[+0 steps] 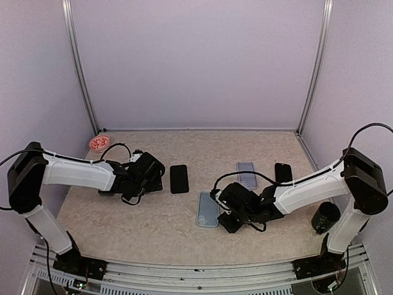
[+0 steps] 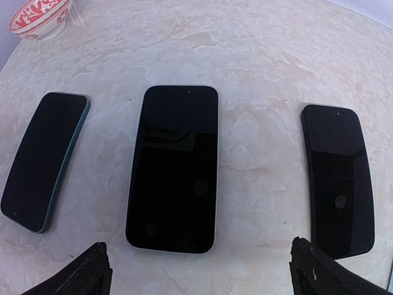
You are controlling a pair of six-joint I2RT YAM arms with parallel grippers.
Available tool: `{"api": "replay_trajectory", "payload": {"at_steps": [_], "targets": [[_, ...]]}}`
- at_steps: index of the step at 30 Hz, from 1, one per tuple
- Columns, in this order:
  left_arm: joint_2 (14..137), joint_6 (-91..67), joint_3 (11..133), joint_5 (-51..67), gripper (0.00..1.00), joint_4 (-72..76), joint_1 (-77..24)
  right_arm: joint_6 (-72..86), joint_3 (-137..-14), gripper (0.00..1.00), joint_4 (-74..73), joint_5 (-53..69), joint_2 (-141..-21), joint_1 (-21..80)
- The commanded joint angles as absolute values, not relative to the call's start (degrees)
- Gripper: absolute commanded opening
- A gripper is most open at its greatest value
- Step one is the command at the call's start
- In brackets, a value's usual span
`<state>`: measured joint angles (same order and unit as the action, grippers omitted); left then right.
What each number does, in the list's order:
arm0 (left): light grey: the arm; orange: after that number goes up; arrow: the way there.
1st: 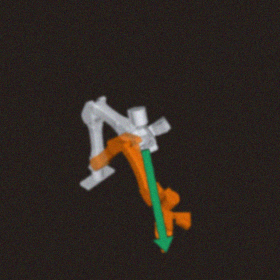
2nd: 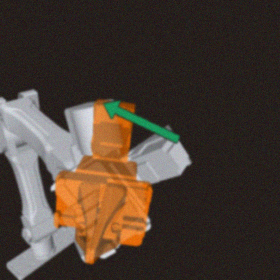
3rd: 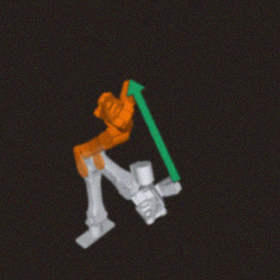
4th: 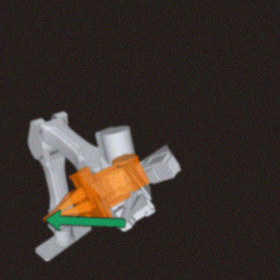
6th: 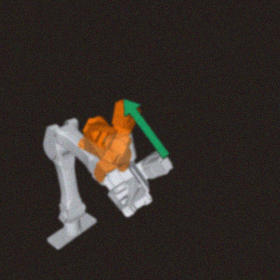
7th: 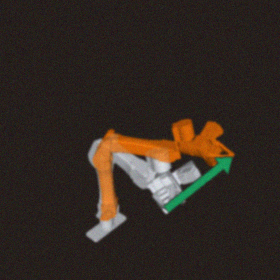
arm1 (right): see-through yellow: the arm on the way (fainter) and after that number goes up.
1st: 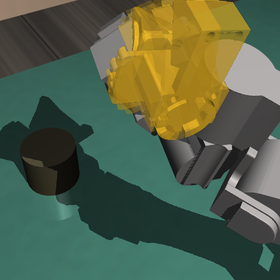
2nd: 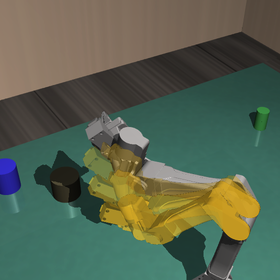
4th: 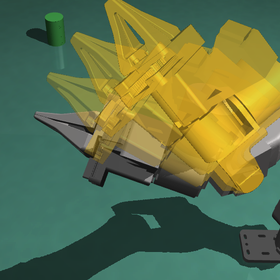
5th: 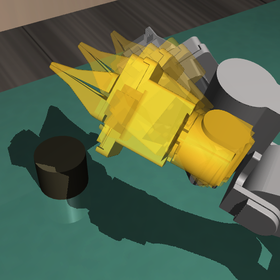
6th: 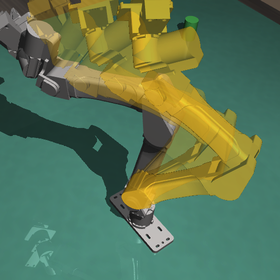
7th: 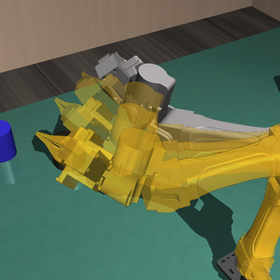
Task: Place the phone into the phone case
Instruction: Rotate the phone case at the center of the board.
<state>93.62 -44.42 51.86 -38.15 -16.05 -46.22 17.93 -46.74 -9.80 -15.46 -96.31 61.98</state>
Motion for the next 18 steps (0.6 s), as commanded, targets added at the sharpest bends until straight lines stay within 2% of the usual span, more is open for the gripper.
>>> {"api": "replay_trajectory", "payload": {"at_steps": [1,6,13,18], "targets": [[95.5,-43.0,55.0,-38.3,0.99,-16.2,-45.6,15.5,-49.8,0.55,-9.6,-13.6,-101.6,67.0],[98.2,-41.1,59.2,-38.0,0.99,-16.2,-44.9,14.2,-54.3,0.55,-6.2,-12.1,-106.6,70.9],[104.3,-39.1,66.4,-36.9,0.99,-16.8,-45.0,11.1,-58.8,0.55,-0.2,-12.3,-109.2,71.3],[108.1,-38.1,70.2,-34.7,0.99,-17.1,-45.0,11.1,-57.4,0.55,-0.2,-11.2,-104.4,70.5]]}}
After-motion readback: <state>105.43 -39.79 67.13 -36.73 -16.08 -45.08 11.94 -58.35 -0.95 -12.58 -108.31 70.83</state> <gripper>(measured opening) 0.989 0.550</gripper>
